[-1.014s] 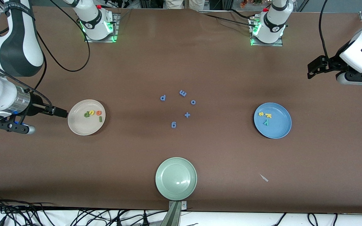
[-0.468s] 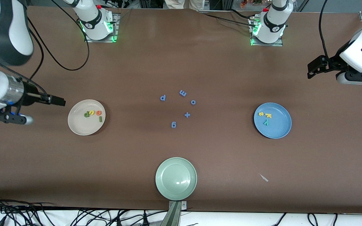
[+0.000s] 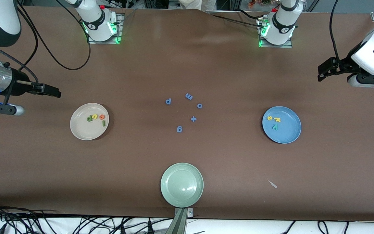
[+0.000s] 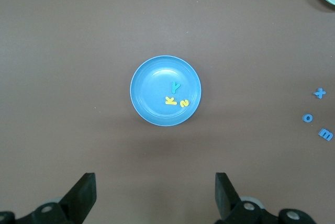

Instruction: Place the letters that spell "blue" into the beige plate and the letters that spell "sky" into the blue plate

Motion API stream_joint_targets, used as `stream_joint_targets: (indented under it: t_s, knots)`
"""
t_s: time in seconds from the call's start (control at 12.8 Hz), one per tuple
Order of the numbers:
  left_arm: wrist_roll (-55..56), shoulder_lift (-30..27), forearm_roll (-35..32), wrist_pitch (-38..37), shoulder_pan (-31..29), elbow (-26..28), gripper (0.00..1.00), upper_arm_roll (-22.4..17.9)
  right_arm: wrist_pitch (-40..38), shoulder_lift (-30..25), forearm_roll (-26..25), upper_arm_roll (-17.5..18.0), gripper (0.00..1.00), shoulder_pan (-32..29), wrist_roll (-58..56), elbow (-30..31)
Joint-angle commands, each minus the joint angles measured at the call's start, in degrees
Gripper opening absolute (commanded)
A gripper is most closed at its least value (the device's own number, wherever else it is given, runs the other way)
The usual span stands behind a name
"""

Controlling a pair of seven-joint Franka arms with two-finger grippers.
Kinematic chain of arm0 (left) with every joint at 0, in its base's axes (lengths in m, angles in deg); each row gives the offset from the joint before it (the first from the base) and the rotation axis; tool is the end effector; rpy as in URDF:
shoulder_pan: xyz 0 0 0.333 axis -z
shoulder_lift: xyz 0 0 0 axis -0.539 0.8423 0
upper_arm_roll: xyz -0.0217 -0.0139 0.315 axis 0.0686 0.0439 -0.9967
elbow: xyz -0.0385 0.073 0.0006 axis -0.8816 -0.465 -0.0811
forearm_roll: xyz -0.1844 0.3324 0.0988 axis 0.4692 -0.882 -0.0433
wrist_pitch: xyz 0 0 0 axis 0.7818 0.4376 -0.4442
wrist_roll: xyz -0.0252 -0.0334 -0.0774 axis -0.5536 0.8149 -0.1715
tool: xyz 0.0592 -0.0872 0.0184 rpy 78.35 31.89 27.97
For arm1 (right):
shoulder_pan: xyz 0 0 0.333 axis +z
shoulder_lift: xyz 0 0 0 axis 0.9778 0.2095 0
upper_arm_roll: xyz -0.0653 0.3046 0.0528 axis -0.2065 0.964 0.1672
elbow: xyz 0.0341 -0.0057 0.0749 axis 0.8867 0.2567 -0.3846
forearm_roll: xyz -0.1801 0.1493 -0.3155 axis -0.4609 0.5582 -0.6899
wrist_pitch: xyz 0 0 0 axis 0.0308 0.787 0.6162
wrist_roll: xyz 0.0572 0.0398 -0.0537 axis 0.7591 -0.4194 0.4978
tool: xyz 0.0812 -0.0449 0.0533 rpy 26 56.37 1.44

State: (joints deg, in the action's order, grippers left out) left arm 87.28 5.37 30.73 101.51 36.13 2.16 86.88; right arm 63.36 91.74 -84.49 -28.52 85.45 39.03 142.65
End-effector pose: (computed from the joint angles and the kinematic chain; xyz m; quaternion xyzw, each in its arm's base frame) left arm 0.5513 -0.0495 0.6140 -0.9994 0.0199 0.0264 0.0046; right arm 0.6002 0.0361 0.5540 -0.9933 0.0698 0.0888 0.0255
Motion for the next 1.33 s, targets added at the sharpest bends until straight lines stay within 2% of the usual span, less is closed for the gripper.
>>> stream_joint_targets:
  t_s: [0.0,0.39,0.86,1.25]
  knots:
    - [-0.7,0.4,-1.1,-1.3,0.0,-1.6,1.00,0.2,-4.1,-5.5,-1.5,-0.4,1.00,-0.3,-3.8,0.4]
    - [-0.6,0.4,-1.1,-1.3,0.2,-1.6,1.00,0.3,-4.2,-6.7,-3.1,-2.4,1.00,-0.6,-6.6,0.4]
    - [-0.6,0.4,-1.0,-1.3,0.2,-1.6,1.00,0.2,-2.6,-6.6,-3.6,3.3,1.00,-0.9,-1.7,0.9]
    - [-0.6,0.3,-1.0,-1.4,0.2,-1.6,1.00,0.3,-2.9,-6.5,-4.6,3.8,1.00,-0.6,-4.7,0.9]
